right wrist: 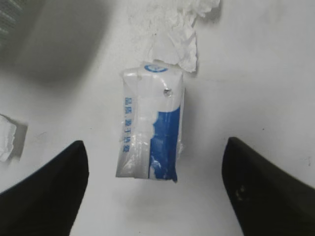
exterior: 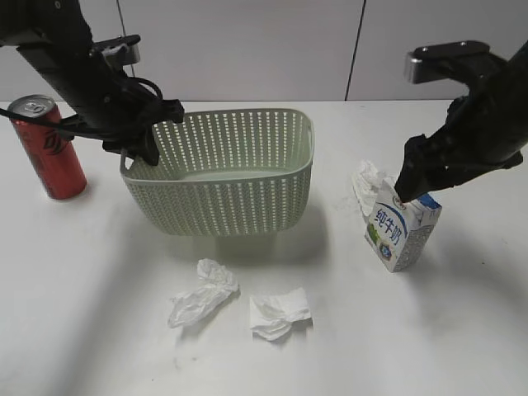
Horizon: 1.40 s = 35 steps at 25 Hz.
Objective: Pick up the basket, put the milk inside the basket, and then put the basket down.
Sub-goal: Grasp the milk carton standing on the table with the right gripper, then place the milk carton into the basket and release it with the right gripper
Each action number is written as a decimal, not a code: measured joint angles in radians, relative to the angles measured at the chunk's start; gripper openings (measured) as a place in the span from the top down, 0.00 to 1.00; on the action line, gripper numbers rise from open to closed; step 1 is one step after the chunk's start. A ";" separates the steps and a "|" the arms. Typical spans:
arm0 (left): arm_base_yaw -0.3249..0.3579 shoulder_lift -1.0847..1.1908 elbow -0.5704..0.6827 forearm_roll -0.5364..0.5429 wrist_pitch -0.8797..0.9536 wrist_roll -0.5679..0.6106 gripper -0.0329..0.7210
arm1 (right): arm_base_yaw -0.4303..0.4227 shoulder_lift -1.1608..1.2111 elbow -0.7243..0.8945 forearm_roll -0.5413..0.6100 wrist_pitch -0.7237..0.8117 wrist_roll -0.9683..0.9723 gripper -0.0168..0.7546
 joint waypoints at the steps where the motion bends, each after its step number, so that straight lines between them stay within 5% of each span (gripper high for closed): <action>1: 0.000 0.000 0.000 0.000 0.000 0.000 0.96 | 0.000 0.020 0.000 0.002 -0.001 0.000 0.13; 9: 0.000 0.000 0.000 -0.001 0.000 0.000 0.96 | 0.000 0.180 -0.001 0.008 -0.049 0.001 0.14; 22: 0.000 0.000 0.000 0.008 -0.006 0.000 0.96 | 0.000 0.237 -0.005 0.010 -0.058 -0.007 0.55; 28: 0.000 0.000 0.000 0.009 -0.007 0.000 0.96 | 0.000 0.194 -0.043 0.010 0.047 -0.011 0.55; 35: 0.000 0.000 0.000 0.011 -0.008 0.000 0.96 | 0.007 0.116 -0.279 0.014 0.267 -0.013 0.55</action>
